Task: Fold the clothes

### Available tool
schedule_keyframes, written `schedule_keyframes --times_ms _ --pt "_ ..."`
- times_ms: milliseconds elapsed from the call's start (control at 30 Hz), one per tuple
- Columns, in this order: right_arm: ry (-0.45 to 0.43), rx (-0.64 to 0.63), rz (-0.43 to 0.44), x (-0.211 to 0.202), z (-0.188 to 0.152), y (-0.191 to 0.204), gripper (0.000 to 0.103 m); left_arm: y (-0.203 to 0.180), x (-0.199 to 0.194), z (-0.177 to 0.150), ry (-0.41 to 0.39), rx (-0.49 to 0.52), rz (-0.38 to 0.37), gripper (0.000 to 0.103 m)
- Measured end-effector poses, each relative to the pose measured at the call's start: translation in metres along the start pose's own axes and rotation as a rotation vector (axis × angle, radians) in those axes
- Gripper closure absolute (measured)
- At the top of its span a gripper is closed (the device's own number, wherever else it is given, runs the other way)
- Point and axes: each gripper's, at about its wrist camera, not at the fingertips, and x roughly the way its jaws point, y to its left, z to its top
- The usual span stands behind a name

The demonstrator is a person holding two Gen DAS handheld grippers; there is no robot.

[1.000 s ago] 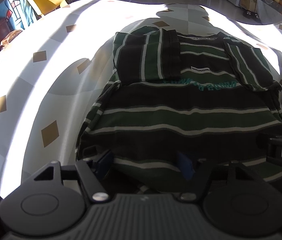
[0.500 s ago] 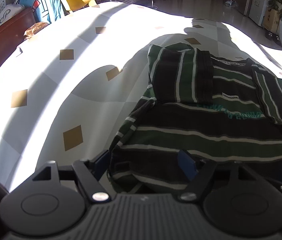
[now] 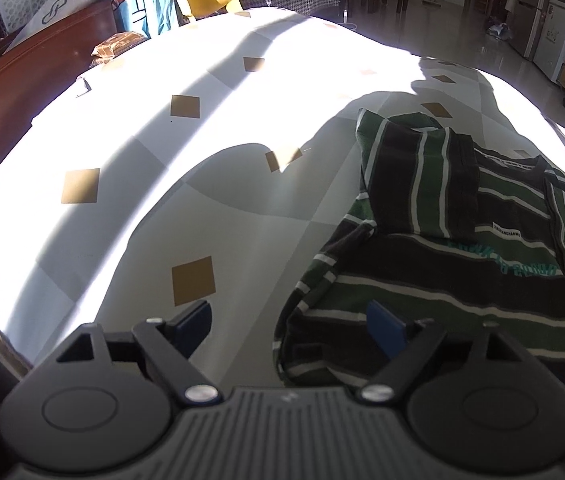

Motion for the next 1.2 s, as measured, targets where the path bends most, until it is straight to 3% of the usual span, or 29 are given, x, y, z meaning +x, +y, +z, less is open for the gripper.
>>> schedule_keyframes --times_ms 233,367,600,700,800,900,1033,1200 --pt "0.021 -0.111 0.055 0.019 -0.002 0.019 0.057 0.01 0.003 -0.001 0.014 -0.015 0.006 0.018" --pt "0.022 -0.167 0.04 0.031 -0.003 0.027 0.058 0.015 0.005 -0.002 0.024 -0.022 0.006 0.012" --pt "0.001 -0.287 -0.027 0.047 -0.011 0.035 0.065 0.021 0.004 0.0 0.021 -0.041 0.0 0.012" --pt "-0.021 -0.364 -0.075 0.051 -0.016 0.04 0.071 0.023 0.002 0.001 0.015 -0.047 0.0 0.012" --pt "-0.043 -0.433 -0.12 0.055 -0.02 0.045 0.087 0.025 0.001 0.002 0.009 -0.053 -0.001 0.012" --pt "-0.053 -0.413 -0.124 0.053 -0.017 0.042 0.097 0.026 -0.002 0.003 -0.001 -0.056 0.0 0.012" --pt "-0.039 -0.311 -0.017 0.044 -0.007 0.036 0.098 0.028 -0.011 0.008 -0.044 -0.051 0.018 0.012" --pt "-0.026 0.005 0.266 0.034 0.008 0.011 0.096 0.034 -0.028 0.017 -0.126 -0.059 0.035 0.006"
